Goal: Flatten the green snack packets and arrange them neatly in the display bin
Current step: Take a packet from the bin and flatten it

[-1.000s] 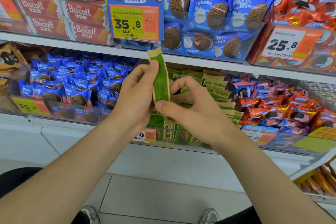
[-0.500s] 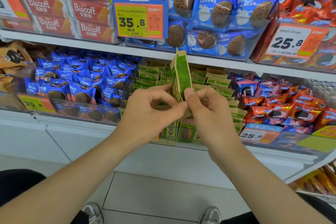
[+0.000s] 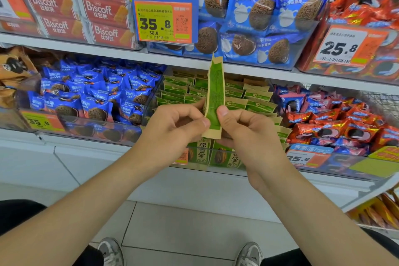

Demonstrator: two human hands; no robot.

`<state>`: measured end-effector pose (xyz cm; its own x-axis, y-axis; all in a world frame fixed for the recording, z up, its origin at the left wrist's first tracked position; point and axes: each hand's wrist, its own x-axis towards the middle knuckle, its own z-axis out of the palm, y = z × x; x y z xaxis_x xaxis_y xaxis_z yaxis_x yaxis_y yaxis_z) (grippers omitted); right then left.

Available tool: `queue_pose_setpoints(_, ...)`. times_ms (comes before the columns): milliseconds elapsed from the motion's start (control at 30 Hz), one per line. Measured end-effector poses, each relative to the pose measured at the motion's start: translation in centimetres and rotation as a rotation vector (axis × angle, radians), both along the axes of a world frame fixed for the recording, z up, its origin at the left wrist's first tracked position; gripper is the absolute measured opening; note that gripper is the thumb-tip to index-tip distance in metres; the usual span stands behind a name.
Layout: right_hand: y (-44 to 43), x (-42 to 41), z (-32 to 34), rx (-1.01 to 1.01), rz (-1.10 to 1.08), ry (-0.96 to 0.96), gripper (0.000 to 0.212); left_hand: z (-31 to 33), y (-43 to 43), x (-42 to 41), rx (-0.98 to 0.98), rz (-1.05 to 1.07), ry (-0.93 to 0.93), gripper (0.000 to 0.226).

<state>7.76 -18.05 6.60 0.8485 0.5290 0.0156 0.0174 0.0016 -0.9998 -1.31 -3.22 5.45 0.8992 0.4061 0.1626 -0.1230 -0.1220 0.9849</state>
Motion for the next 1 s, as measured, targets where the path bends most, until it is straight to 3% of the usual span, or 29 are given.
queue_pose_setpoints(167, 0.4, -0.3, -0.2, 0.071, -0.022, 0.084, 0.041, 0.2, -0.1, 0.2, -0.189, 0.021, -0.034, 0.021)
queue_pose_setpoints(267, 0.3, -0.6, 0.2, 0.113, 0.077, 0.144, 0.031, 0.3, 0.0, 0.2, -0.23, -0.003, -0.035, 0.021)
queue_pose_setpoints(333, 0.2, -0.5, 0.5, 0.126, 0.07, 0.122, 0.03, 0.5, 0.1, 0.1, -0.271, -0.003, -0.04, 0.016)
queue_pose_setpoints(433, 0.1, 0.0, 0.7, 0.106, -0.018, -0.008, 0.034, 0.9, 0.0, 0.1, -0.257, 0.018, 0.013, 0.036)
queue_pose_setpoints(500, 0.3, 0.2, 0.8, 0.069, -0.018, -0.094, 0.028, 0.9, -0.2, 0.1, -0.21, 0.02, 0.047, 0.03)
queue_pose_setpoints(700, 0.3, -0.3, 1.1, 0.196, 0.114, -0.039, 0.032, 0.1, 0.3, 0.4, -0.32, 0.153, -0.01, 0.023)
queue_pose_setpoints(800, 0.2, -0.6, 0.5, 0.13, 0.062, -0.173, 0.017, 0.2, 0.2, 0.5, -0.239, 0.228, -0.049, 0.022)
queue_pose_setpoints(900, 0.1, -0.6, 0.3, 0.157, -0.032, -0.146, 0.011, 0.1, 0.0, 0.5, -0.09, 0.293, -0.077, 0.016)
queue_pose_setpoints(1000, 0.0, -0.5, 0.5, 0.135, -0.066, -0.254, 0.005, 0.0, -0.4, 0.1, 0.15, 0.138, -0.13, 0.025)
